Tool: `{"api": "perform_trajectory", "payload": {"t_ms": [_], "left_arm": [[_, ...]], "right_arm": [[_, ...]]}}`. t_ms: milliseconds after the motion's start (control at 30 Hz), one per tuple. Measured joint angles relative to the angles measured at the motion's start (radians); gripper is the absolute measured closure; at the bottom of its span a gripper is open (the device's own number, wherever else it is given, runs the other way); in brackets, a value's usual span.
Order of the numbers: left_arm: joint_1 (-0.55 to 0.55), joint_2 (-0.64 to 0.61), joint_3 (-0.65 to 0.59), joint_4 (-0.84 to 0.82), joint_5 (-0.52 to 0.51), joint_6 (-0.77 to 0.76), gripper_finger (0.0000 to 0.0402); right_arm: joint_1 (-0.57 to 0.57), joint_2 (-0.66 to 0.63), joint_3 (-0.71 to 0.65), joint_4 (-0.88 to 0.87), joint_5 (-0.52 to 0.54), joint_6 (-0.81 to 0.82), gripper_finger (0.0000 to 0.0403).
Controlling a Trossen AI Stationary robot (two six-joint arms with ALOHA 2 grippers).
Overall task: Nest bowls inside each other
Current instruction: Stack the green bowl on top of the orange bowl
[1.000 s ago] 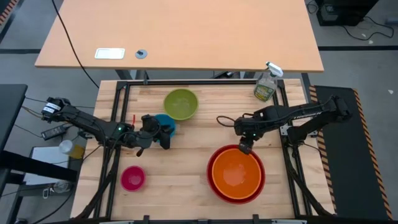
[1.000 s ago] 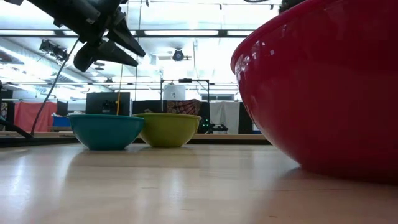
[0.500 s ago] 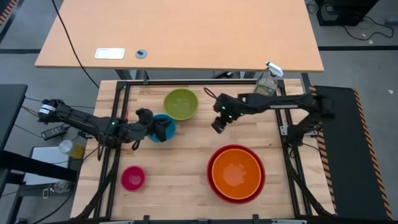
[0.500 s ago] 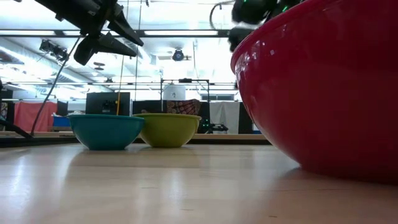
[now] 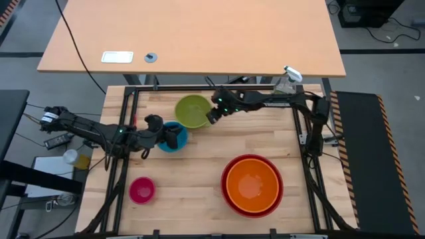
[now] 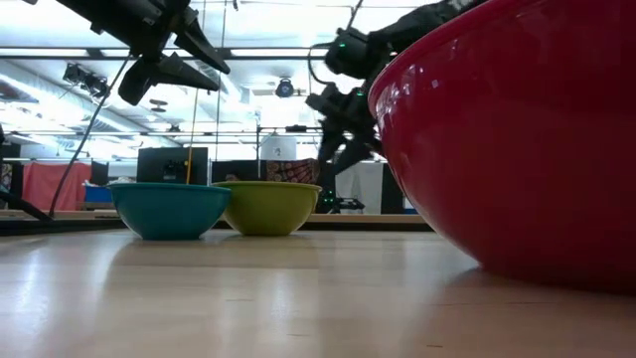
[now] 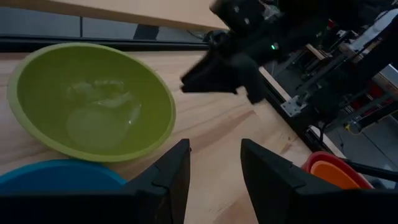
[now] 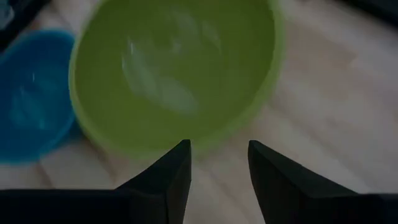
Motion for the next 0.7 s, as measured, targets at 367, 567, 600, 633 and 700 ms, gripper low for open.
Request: {"api": "perform_trajectory", "payload": {"t_ms": [367, 567, 600, 633, 700], "left_arm": [[0.006, 0.000, 0.000, -0.002, 0.014, 0.000, 0.0258], [0.006, 0.000, 0.000, -0.003, 0.029, 0.000, 0.0258], [0.006, 0.000, 0.000, -0.003, 0.029, 0.001, 0.0258], [0.006, 0.000, 0.000, -0.003, 0.029, 0.001, 0.0258], [0.007, 0.000, 0.000, -0.003, 0.029, 0.001, 0.0258]], "right_arm": [[-0.095, 0.120, 0.125, -0.015, 0.009, -0.016, 0.0215], [-0.112, 0.120, 0.125, 0.027, 0.006, -0.089, 0.0169], [-0.113, 0.120, 0.125, 0.027, 0.006, -0.102, 0.0161], [-0.114, 0.121, 0.124, 0.027, 0.007, -0.111, 0.0154], [-0.113, 0.121, 0.108, 0.054, 0.006, -0.134, 0.0142]]}}
